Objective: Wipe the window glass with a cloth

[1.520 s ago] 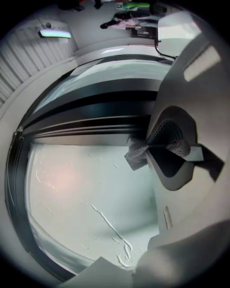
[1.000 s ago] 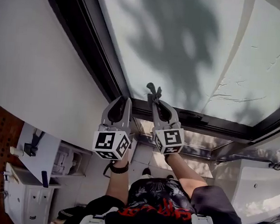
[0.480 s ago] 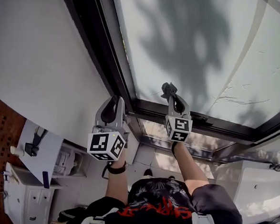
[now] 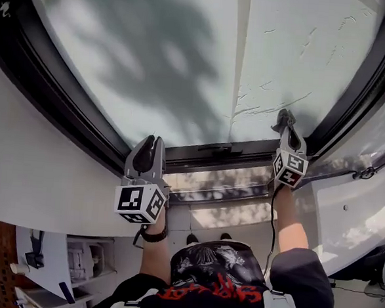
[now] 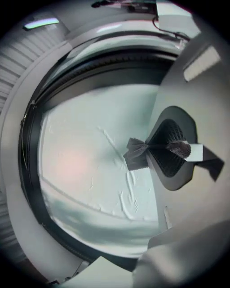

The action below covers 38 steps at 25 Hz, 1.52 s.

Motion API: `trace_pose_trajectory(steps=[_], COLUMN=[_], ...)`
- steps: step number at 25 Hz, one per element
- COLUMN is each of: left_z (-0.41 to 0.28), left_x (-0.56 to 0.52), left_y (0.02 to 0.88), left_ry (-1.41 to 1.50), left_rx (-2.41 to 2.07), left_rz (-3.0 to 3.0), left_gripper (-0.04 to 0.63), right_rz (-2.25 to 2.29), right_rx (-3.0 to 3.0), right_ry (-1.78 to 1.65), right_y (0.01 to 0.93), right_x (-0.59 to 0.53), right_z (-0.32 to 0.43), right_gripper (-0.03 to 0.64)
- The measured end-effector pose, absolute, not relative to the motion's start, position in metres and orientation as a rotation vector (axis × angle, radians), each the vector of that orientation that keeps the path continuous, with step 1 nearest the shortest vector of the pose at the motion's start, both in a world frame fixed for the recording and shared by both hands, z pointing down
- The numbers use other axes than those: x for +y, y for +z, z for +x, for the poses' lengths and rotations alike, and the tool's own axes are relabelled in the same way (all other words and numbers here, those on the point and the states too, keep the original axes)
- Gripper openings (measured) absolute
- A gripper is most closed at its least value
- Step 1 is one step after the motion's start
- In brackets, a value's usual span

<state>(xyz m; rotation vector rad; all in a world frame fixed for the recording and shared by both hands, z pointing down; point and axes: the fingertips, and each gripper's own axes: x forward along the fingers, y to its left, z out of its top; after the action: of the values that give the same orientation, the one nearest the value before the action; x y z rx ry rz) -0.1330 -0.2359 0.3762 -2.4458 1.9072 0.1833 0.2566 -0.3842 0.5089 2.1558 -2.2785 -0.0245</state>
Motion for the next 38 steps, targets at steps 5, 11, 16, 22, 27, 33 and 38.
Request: trace_pose_trajectory(steps=[5,11,16,22,27,33,38], left_z=[-0.108,-0.118,-0.168,-0.22,-0.24,-0.23,-0.186], left_x=[-0.242,-0.235,-0.214,-0.187,-0.17,-0.2,-0.229], left_y=[0.373,0.373,0.376,0.371,0.371,0.367,0.365], left_ry=[0.177,0.161,0.151,0.19,0.175,0.18,0.197], left_rx=[1.863,1.923,2.06,2.161,2.199,2.13,2.005], left_rz=[-2.469,-2.395,-2.271,-2.162,-2.117,-2.177,-2.309], left_gripper=[0.044,0.044,0.044,0.041,0.04,0.037,0.037], right_rz=[2.384,2.44,1.758,0.978,1.012,1.397,1.794], right_rx=[-2.002,-2.169,-2.836,-3.067,-3.002,-2.9,-2.71], right_ry=[0.05,0.201,0.007,0.061,0.121,0.089,0.082], right_y=[0.524,0.523,0.491,0.513,0.534,0.533,0.52], right_x=[-0.407,-0.38,-0.329,-0.271,-0.297,-0.345,-0.37], right_z=[0.377,0.341,0.063,-0.195,-0.235,-0.085,0.082], right_gripper=[0.028,0.028,0.028,0.028,0.028,0.028,0.028])
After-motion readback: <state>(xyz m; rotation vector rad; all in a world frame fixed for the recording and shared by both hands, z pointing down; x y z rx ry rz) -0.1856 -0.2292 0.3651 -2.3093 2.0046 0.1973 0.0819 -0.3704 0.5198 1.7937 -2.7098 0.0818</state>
